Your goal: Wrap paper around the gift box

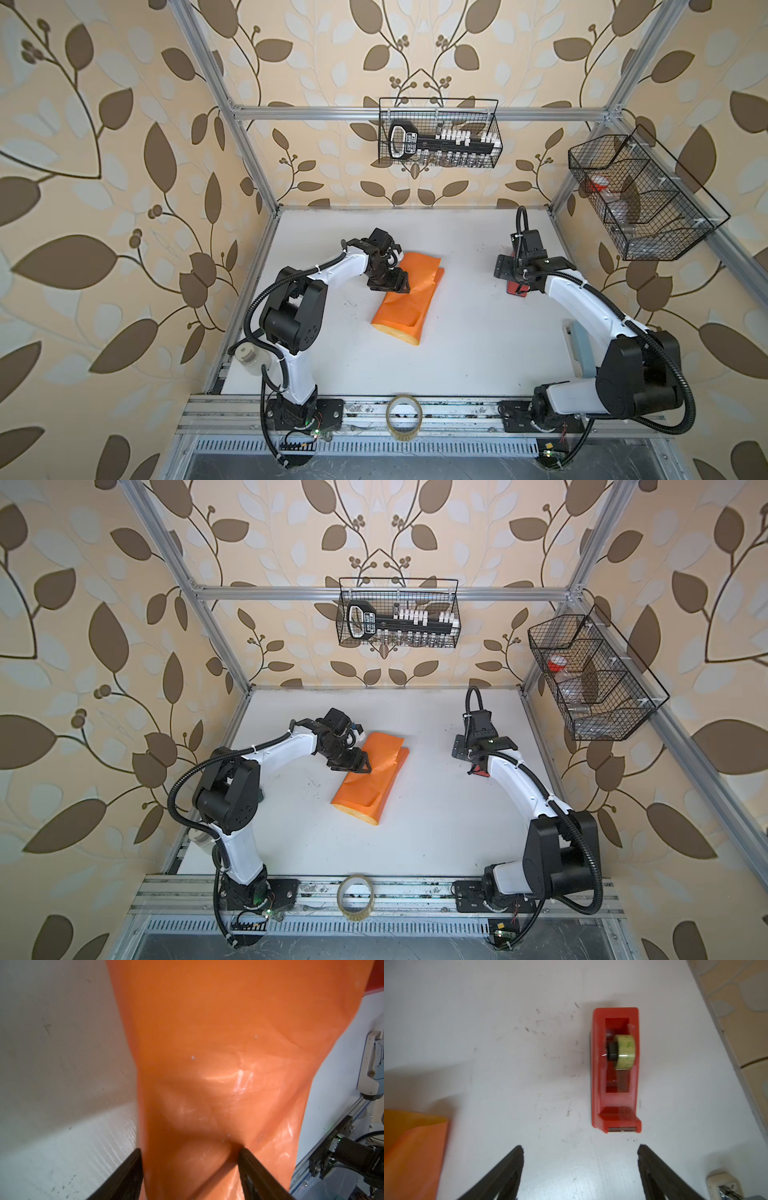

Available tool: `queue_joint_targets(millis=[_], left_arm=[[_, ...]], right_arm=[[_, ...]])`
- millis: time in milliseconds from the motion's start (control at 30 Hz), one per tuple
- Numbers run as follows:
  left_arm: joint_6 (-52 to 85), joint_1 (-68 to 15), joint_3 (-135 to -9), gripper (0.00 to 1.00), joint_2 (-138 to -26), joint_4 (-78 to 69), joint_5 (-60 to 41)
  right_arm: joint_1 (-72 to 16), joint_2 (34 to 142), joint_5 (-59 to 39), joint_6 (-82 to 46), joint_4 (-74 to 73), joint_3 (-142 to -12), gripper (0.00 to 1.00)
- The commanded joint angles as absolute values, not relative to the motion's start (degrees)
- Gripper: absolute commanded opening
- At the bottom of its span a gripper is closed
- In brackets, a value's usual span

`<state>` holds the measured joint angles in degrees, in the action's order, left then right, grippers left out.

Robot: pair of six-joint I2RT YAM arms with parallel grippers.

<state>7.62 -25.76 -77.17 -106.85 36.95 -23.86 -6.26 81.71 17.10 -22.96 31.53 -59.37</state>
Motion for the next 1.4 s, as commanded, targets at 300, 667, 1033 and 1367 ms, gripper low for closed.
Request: queue_joint_targets(millis=[300,667,1033,1367], left_arm=[[6.2,-27.1,-75.6,0.73,-106.1,40.3,-21.2],[6.2,-27.8,-76.0,0.73,-105.8,40.4,-20.7],[5.7,-27.8,-75.6,0.74,-105.3,40.2,-20.4],[5.8,-27.9,-76.6,0.74,-106.2,40.9,-20.4]], right_arm=[[1.3,90.9,14.6,-18.0,27.1,-59.0,0.87],[1.5,100.0,11.5,-17.8,23.4,-60.9,0.69],[-7.8,99.3,14.4,-23.4,24.3,-59.7,0.43],[-24.7,96.3,16.1,-35.5,22.4,-53.2,0.42]])
